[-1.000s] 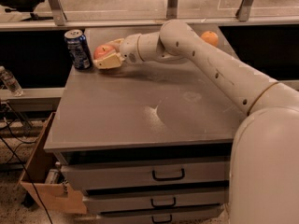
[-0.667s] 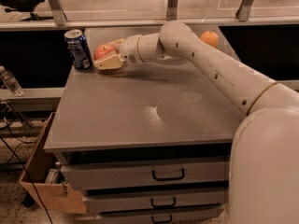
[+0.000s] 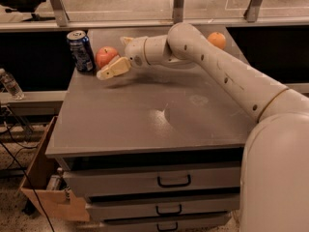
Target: Move apple near pepsi can
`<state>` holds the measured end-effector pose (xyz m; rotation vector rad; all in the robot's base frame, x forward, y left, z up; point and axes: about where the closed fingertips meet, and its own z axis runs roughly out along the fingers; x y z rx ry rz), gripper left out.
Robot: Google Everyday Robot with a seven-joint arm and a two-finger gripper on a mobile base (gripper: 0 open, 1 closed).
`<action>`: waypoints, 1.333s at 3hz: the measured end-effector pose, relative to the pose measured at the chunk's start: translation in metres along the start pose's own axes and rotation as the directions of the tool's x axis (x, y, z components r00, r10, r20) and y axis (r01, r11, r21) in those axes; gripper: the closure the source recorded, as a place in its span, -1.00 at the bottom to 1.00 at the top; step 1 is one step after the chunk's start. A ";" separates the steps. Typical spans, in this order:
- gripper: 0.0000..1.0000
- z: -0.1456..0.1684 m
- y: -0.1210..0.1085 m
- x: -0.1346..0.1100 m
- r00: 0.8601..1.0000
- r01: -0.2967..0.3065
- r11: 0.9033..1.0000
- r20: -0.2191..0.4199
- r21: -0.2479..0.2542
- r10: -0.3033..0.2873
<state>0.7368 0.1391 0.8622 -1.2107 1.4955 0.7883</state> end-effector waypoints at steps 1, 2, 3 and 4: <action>-1.00 -0.022 0.002 -0.007 1.000 0.027 1.000 0.013 0.008 -0.027; -1.00 -0.072 0.005 -0.019 0.997 0.075 0.995 0.031 0.069 -0.077; -1.00 -0.134 0.020 -0.035 0.990 0.127 0.978 0.048 0.165 -0.136; -1.00 -0.182 0.009 -0.019 0.992 0.115 0.966 0.029 0.233 -0.125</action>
Offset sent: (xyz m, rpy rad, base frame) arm -0.0480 -0.1333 0.0661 0.0133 -0.1833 -0.1274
